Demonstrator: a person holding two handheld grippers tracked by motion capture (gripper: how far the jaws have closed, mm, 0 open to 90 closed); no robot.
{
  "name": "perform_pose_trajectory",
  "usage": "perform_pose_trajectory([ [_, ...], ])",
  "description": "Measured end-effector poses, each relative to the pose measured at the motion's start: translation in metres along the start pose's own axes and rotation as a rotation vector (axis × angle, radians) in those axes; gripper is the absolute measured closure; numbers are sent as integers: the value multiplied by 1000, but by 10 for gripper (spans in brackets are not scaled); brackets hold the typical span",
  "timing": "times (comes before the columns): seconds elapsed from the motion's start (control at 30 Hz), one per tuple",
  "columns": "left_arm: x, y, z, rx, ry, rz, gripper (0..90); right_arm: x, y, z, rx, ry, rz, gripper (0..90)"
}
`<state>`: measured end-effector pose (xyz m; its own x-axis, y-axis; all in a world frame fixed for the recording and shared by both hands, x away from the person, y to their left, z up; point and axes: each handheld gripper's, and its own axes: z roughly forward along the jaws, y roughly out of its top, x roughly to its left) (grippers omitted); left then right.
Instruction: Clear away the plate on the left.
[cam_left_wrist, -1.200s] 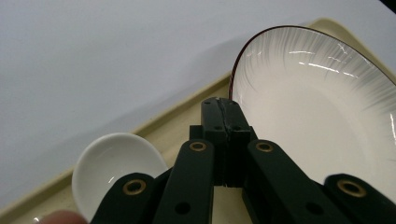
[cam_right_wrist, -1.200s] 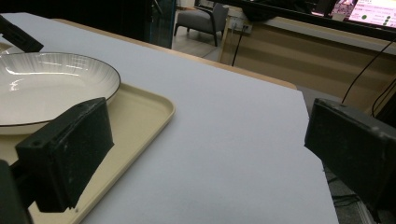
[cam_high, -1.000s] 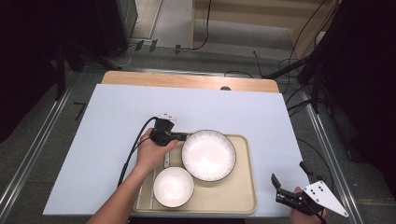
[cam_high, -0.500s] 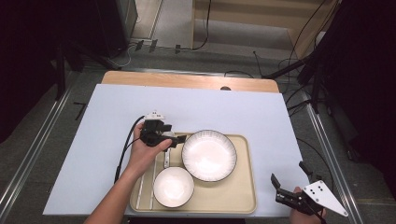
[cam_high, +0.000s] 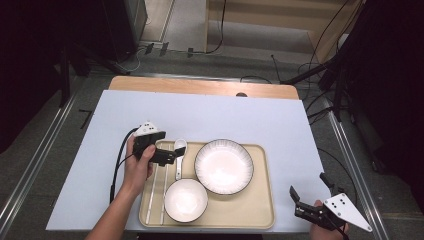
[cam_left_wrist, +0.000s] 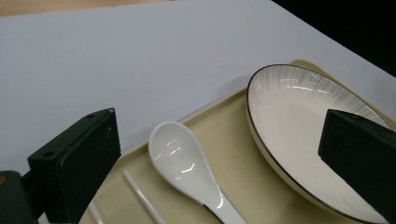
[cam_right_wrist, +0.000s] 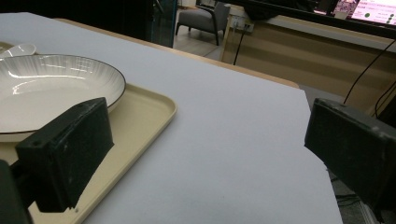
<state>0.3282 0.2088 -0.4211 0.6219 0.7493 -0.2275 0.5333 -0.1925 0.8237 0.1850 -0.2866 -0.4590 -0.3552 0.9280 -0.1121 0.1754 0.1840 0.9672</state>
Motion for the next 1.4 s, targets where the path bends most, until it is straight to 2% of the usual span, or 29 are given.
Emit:
perform_pose_trajectory([
  [0.37,12,-13,-28,-52,46,-11,0,1,0,0,2,1,0,14],
  [0.63,18,-25,-44,-72,72,-9,0,1,0,1,2,1,1,14],
  [1.4,22,-54,-75,-64,121,18,0,2,1,3,4,4,2,14],
])
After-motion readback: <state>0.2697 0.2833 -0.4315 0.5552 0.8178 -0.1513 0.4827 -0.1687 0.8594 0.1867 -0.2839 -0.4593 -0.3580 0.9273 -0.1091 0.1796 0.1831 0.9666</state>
